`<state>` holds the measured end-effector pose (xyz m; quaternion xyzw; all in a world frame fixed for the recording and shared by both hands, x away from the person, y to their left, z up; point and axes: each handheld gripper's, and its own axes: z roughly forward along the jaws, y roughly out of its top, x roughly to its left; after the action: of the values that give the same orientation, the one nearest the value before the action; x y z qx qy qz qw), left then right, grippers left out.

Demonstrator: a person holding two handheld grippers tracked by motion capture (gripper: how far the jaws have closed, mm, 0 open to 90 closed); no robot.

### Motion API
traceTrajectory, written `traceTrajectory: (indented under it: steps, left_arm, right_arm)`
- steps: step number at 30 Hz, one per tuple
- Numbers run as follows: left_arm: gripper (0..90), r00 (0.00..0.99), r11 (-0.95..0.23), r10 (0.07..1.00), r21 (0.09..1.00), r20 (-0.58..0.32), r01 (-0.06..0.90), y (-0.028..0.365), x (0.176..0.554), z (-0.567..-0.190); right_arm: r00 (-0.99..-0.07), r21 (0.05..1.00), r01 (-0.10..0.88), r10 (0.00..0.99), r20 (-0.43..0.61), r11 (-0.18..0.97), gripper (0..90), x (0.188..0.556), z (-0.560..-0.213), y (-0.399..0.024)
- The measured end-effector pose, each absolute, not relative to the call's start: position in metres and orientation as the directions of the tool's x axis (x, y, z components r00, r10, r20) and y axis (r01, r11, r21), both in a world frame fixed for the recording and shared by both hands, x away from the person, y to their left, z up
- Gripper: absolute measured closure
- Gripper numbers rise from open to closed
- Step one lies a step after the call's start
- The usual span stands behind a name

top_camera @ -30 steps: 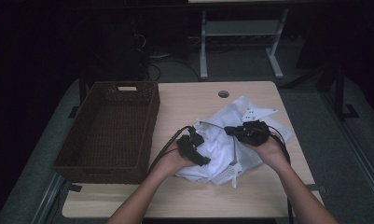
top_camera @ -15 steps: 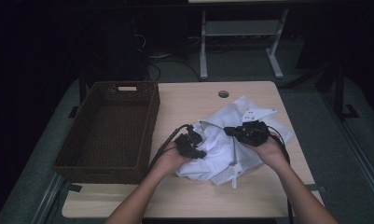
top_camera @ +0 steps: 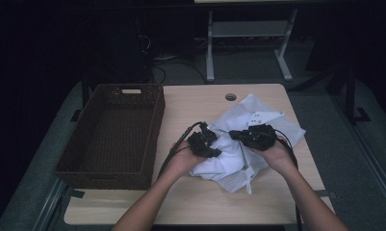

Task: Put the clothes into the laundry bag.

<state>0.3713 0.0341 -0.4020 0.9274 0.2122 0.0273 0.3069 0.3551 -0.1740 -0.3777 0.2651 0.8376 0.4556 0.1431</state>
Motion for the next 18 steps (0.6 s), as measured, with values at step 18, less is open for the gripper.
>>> traceTrajectory:
  steps: [18]
  left_arm:
    - [82.9, 0.879, -0.687, 0.473, 0.597, -0.063, 0.413, 0.014, 0.386, -0.4]
  right_arm:
    - [-0.82, 0.849, 0.304, 0.573, 0.002, 0.432, 88.7, 0.352, -0.374, -0.174]
